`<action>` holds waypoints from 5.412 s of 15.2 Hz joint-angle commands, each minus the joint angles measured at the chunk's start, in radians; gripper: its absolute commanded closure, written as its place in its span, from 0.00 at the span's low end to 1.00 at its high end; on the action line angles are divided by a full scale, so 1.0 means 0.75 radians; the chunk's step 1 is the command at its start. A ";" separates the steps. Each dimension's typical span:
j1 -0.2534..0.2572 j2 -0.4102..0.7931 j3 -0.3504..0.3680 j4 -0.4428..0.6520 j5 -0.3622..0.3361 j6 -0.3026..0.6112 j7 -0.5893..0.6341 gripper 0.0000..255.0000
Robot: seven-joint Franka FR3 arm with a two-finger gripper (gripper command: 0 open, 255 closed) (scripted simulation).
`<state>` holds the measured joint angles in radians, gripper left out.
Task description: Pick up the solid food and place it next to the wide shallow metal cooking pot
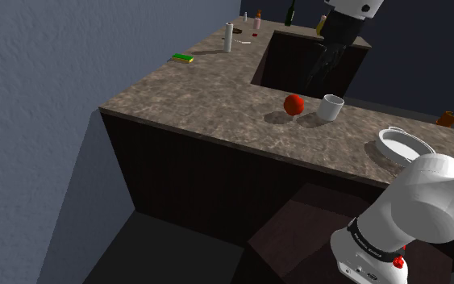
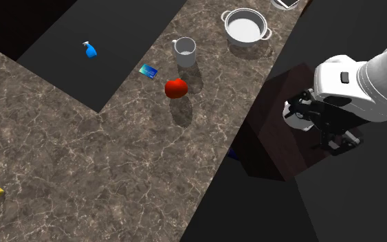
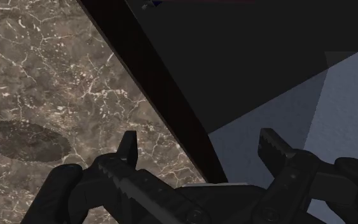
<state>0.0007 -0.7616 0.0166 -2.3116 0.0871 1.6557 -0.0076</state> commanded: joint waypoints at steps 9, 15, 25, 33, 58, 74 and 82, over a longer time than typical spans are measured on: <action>-0.056 0.136 -0.233 -0.050 -0.076 0.176 -0.268 0.00; -0.079 0.314 -0.408 -0.012 -0.090 0.304 -0.477 0.00; -0.075 0.741 -0.693 0.196 0.051 0.456 -0.875 0.00; -0.147 1.199 -0.827 0.504 0.351 0.445 -1.244 0.00; -0.260 1.510 -0.788 0.658 0.561 0.490 -1.429 1.00; -0.246 1.428 -0.816 0.752 0.488 0.343 -1.352 1.00; -0.245 1.389 -0.829 0.845 0.450 0.225 -1.304 1.00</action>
<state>-0.1812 0.2768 -0.6049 -1.6942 0.4247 1.8375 -0.9896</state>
